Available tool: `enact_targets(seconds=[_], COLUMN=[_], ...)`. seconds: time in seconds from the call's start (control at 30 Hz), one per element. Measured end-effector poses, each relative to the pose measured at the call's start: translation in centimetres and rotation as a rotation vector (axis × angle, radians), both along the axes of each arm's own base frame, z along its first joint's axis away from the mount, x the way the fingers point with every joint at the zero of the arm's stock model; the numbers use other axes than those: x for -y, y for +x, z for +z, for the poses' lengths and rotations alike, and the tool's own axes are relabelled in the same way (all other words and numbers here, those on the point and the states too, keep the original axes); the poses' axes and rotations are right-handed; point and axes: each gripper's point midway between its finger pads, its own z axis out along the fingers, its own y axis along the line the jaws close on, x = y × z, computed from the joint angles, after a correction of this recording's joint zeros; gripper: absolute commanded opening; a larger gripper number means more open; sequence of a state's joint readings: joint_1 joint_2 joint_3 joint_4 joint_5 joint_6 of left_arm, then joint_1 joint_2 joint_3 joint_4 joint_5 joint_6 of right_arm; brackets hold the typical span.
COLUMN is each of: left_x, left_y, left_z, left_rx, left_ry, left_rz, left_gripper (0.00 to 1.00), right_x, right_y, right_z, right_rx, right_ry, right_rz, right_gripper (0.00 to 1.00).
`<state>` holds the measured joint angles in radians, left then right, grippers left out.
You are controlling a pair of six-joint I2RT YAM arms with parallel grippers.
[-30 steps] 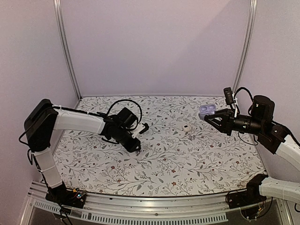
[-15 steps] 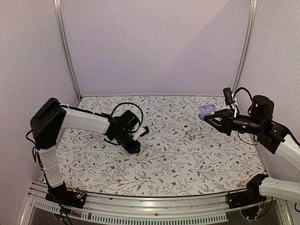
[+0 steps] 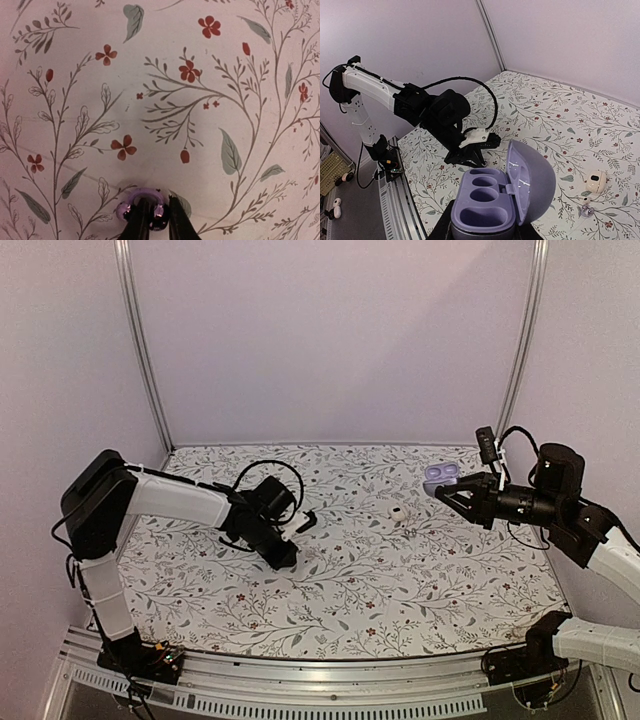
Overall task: Insert the wireless bluetooth earbuds into the charging case
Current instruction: Pick up the right earbud from the center of the board, then adjust the right earbud at the center of the board.
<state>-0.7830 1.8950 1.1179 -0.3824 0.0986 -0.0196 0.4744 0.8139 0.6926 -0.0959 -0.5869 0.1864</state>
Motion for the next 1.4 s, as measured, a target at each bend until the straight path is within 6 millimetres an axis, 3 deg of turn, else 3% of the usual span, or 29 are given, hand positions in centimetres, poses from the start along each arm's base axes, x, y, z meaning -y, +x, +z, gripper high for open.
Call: enact_targets(seconds=[0.17, 0.27, 0.5, 0.73, 1.07, 1.4], left_x=[-0.3, -0.1, 0.7, 0.9, -0.8, -0.3], left_y=[-1.4, -1.0, -1.1, -0.9, 0.0, 0.1], left_z=[1.4, 3.0, 4.4, 3.9, 0.1, 0.1], left_rx=[-0.024, -0.011, -0.03, -0.041, -0.036, -0.02], left_ry=[-0.084, -0.143, -0.273, -0.301, -0.146, -0.104], left_rz=[-0.001, 0.011, 0.013, 0.057, 0.169, 0.171], left_gripper=[0.09, 0.06, 0.11, 0.14, 0.19, 0.25], right_x=[0.0, -0.1, -0.1, -0.2, -0.3, -0.3], right_y=[-0.1, -0.1, -0.2, -0.2, -0.1, -0.2], right_z=[0.0, 0.0, 0.2, 0.2, -0.1, -0.1], right_rx=[0.0, -0.001, 0.006, 0.004, -0.007, -0.007], right_ry=[0.001, 0.003, 0.007, 0.012, 0.009, 0.009], right_rz=[0.004, 0.01, 0.015, 0.02, 0.019, 0.019], right_gripper=[0.0, 0.0, 0.0, 0.0, 0.0, 0.0])
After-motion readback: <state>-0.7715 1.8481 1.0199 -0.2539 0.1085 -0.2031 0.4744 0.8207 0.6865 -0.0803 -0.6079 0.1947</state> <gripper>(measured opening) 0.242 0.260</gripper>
